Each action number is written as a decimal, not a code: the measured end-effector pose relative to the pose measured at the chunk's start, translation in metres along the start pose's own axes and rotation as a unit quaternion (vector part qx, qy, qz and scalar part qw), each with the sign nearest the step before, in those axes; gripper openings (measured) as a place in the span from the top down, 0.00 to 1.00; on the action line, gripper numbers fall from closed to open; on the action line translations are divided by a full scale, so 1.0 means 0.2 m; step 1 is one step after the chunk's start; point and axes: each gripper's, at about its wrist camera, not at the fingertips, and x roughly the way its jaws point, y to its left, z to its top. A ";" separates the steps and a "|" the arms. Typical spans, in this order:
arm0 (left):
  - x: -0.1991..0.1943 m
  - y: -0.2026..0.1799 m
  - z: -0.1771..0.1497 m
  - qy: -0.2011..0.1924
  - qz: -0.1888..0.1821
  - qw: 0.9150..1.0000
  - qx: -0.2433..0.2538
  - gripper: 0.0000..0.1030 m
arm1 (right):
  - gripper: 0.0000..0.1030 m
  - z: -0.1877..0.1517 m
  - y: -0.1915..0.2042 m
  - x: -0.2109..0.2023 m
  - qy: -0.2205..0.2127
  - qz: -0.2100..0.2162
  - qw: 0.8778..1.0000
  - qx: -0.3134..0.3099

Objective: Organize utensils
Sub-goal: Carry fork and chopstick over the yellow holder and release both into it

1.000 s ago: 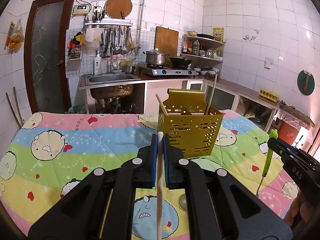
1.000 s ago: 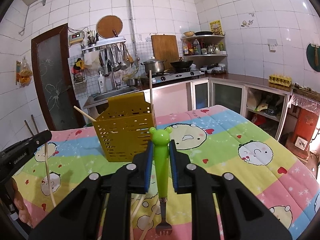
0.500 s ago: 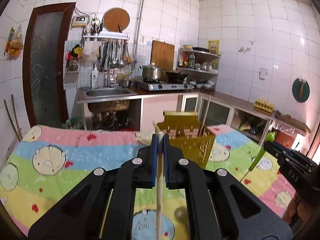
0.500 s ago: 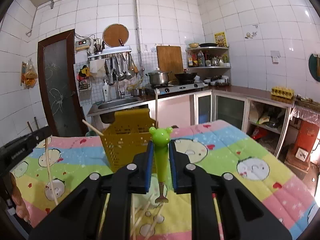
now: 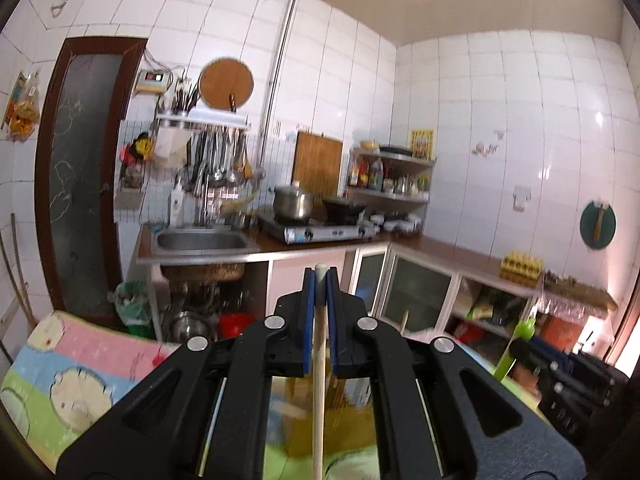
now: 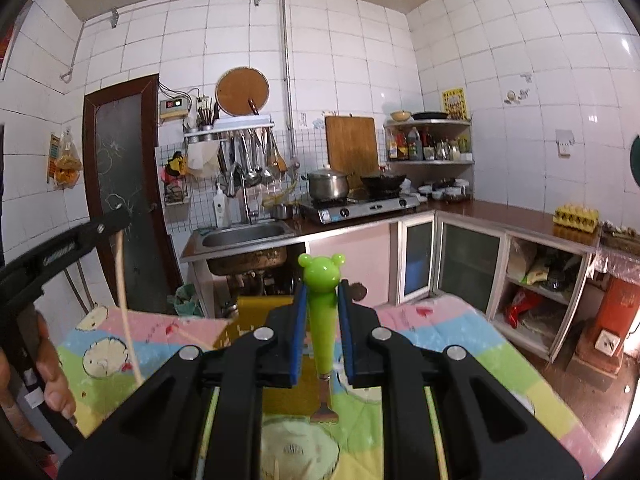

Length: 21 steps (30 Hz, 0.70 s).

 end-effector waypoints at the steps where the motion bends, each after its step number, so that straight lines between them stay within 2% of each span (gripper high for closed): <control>1: 0.03 -0.02 0.04 -0.008 -0.001 1.000 0.000 0.96 | 0.85 0.04 0.00 0.02 -0.003 0.003 1.000 0.002; 5: 0.14 -0.08 0.14 -0.037 0.006 0.999 0.006 0.96 | 0.85 0.17 0.01 0.12 -0.009 0.012 1.000 0.008; 11: 0.41 -0.12 0.17 -0.048 0.024 0.999 0.004 0.96 | 0.85 0.24 0.05 0.34 0.003 0.022 1.000 0.010; 16: 0.67 -0.10 0.06 -0.022 0.040 0.999 -0.001 0.96 | 0.85 0.18 0.03 0.57 0.039 0.024 0.999 0.027; 18: 0.73 -0.09 0.00 -0.005 0.040 0.999 -0.010 0.96 | 0.85 0.12 0.03 0.65 0.053 0.023 0.998 0.028; 21: 0.79 -0.08 -0.13 0.016 0.053 0.998 0.003 0.96 | 0.85 0.03 0.03 0.75 0.077 0.016 0.997 0.023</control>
